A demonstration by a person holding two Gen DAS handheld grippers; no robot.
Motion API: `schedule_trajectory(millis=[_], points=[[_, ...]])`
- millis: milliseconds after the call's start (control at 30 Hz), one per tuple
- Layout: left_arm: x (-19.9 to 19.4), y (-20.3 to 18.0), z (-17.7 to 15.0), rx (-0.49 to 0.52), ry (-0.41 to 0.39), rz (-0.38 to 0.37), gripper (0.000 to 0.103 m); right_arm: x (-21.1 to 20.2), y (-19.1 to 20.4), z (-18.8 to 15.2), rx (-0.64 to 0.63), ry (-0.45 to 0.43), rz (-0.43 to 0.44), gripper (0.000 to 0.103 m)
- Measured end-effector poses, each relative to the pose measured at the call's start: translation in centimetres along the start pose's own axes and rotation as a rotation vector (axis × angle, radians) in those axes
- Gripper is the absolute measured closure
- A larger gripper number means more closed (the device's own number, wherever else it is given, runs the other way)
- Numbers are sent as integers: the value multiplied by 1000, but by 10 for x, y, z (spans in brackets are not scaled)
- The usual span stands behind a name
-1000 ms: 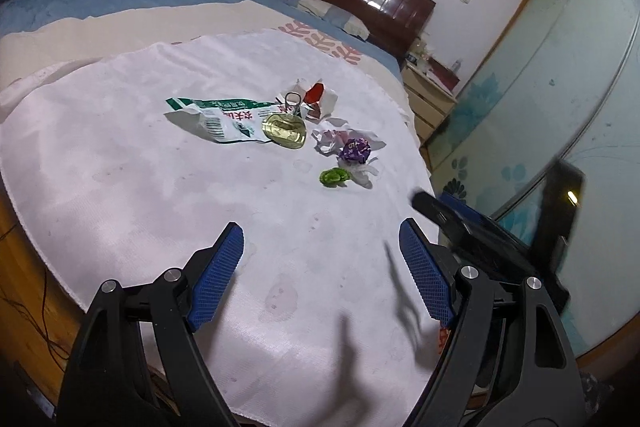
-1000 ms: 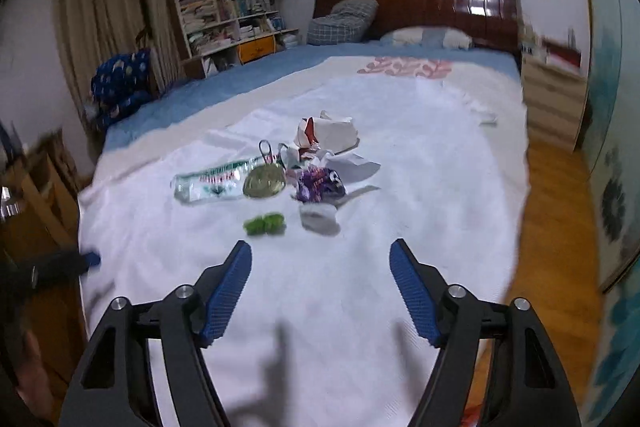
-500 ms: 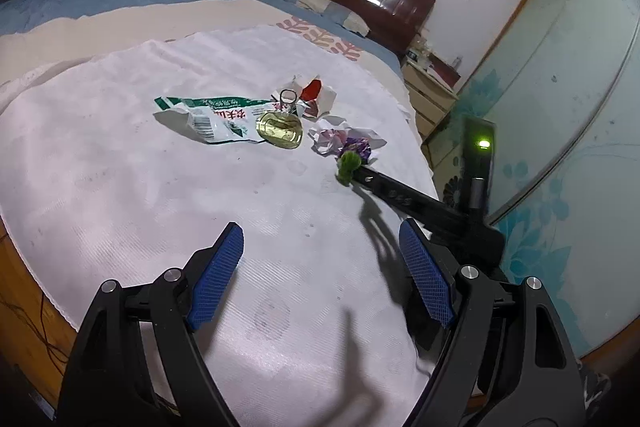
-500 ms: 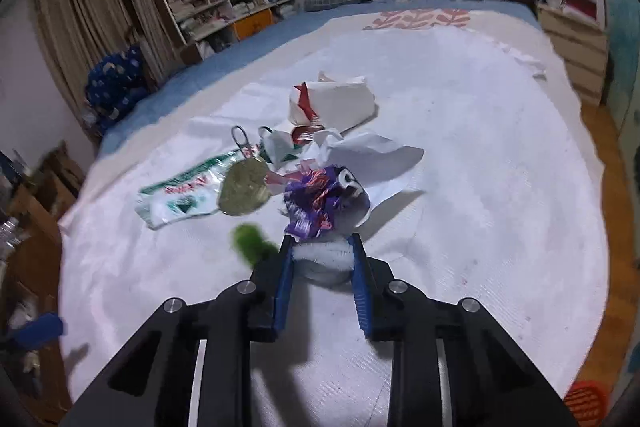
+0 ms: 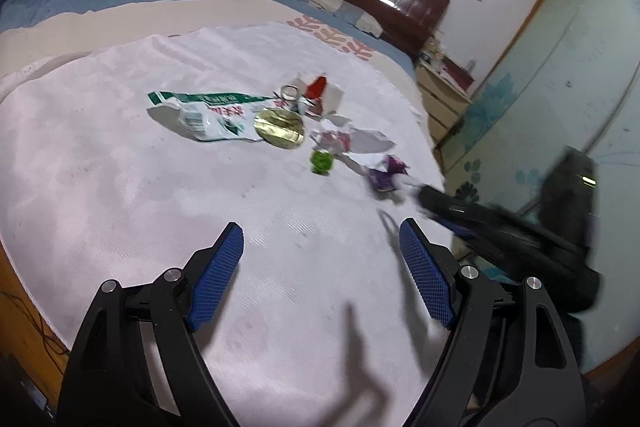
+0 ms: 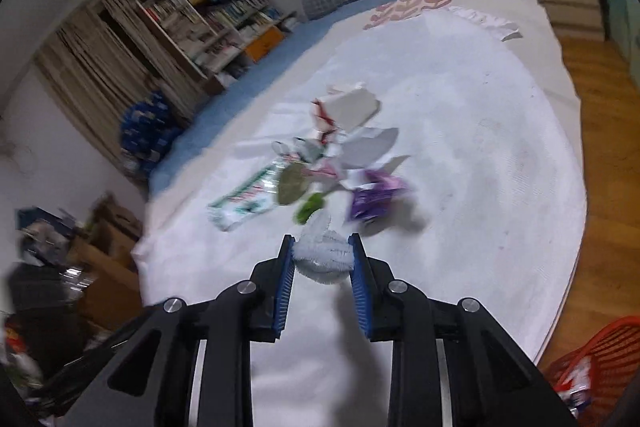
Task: Collect trash
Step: 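Grasp the clear plastic bag with the right tool while the left grasps the green snack bag, then carry both bags over the red basket and open both tools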
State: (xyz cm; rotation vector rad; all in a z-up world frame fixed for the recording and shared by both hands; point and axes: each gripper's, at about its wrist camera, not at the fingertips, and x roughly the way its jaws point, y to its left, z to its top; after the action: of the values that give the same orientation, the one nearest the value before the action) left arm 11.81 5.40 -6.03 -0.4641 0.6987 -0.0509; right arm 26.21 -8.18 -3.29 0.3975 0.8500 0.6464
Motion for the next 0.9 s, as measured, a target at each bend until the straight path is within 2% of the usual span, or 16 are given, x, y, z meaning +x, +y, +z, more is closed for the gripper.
schedule_trajectory(millis=[133, 233, 333, 433, 533, 667, 733, 800, 833, 867, 900], points=[[10, 18, 17, -24, -6, 58, 21, -22, 1, 2, -5, -14, 96, 75], [18, 43, 40, -92, -13, 99, 19, -30, 5, 3, -23, -20, 113, 75], [35, 64, 63, -166, 20, 122, 18, -36, 5, 2, -28, -21, 131, 75], [52, 71, 77, -173, 17, 208, 15, -39, 6, 1, -37, -14, 137, 75], [74, 72, 85, -202, 35, 214, 15, -38, 5, 2, -61, -5, 103, 74], [99, 65, 85, -185, 91, 210, 15, -34, -8, 3, -48, 38, 55, 73], [101, 67, 85, -222, 82, 232, 15, -36, -11, 5, -80, 40, -4, 73], [99, 70, 85, -258, 48, 229, 17, -38, -17, 8, -79, 37, -19, 73], [98, 71, 83, -267, 33, 225, 21, -41, -22, 9, -62, 32, -17, 73], [97, 70, 83, -269, 28, 221, 43, -42, -25, 9, -52, 30, -12, 73], [96, 69, 83, -266, 31, 216, 73, -44, -28, 10, -41, 28, -8, 73]])
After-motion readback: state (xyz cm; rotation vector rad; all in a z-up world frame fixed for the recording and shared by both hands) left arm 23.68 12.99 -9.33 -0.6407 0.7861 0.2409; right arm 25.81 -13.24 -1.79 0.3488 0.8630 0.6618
